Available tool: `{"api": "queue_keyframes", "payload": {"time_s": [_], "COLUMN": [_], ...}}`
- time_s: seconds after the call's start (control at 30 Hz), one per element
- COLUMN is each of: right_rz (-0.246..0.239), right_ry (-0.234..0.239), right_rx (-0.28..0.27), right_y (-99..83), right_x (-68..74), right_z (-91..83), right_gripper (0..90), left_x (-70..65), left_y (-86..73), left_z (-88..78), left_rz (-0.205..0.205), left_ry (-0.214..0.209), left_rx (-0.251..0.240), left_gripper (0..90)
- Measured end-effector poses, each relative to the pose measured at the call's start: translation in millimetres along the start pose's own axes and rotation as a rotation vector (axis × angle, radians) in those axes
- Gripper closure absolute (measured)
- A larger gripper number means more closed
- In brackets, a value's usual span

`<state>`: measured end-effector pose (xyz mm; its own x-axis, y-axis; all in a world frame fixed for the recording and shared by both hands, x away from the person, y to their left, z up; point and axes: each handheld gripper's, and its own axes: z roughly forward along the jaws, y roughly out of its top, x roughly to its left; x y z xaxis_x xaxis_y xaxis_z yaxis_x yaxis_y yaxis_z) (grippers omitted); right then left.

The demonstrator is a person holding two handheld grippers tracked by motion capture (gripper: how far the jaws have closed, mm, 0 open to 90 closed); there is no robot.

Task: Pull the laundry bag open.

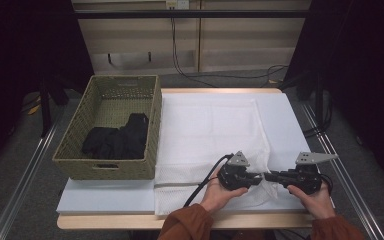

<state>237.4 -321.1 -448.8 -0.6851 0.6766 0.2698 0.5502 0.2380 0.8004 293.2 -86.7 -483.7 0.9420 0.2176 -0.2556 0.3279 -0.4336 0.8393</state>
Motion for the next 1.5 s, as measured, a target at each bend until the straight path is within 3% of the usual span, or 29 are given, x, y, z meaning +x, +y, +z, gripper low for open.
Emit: {"api": "queue_keyframes", "payload": {"time_s": [0.27, 0.4, 0.6, 0.7, 0.77, 0.9, 1.1, 1.5], "right_rz": [0.002, 0.013, 0.017, 0.014, 0.01, 0.011, 0.026, 0.029], "right_ry": [0.0, 0.015, 0.003, -0.006, -0.022, -0.038, -0.033, -0.048], "right_rx": [-0.005, -0.002, -0.004, -0.009, -0.012, -0.018, -0.014, -0.021], "right_y": [-0.5, -0.9, -0.3, -0.1, -0.5, -1.1, -2.0, -3.7], "right_x": [-0.1, -0.8, -1.0, -1.3, -0.4, 0.1, 0.1, 0.6], "right_z": [0.1, -0.3, -0.6, -1.5, -2.1, -2.5, -1.3, -2.5], "right_gripper": [84.7, 78.4, 86.0, 86.6, 86.8, 86.9, 87.0, 87.2], "left_x": [0.3, -1.0, 0.7, 1.2, -0.1, 0.5, -0.1, 1.6], "left_y": [0.3, 0.3, 0.5, 0.4, 0.8, 0.7, 0.0, -2.3], "left_z": [1.1, 0.0, -1.1, -1.0, -2.7, -3.1, -7.0, -9.7], "left_rz": [0.007, 0.025, 0.01, -0.002, 0.007, 0.004, 0.028, 0.03], "left_ry": [-0.007, -0.007, -0.024, -0.03, -0.004, -0.022, -0.01, 0.004], "left_rx": [0.019, 0.025, 0.034, 0.012, 0.014, 0.015, 0.042, 0.06], "left_gripper": [85.5, 86.1, 86.2, 86.2, 86.4, 86.4, 86.5, 86.4]}}
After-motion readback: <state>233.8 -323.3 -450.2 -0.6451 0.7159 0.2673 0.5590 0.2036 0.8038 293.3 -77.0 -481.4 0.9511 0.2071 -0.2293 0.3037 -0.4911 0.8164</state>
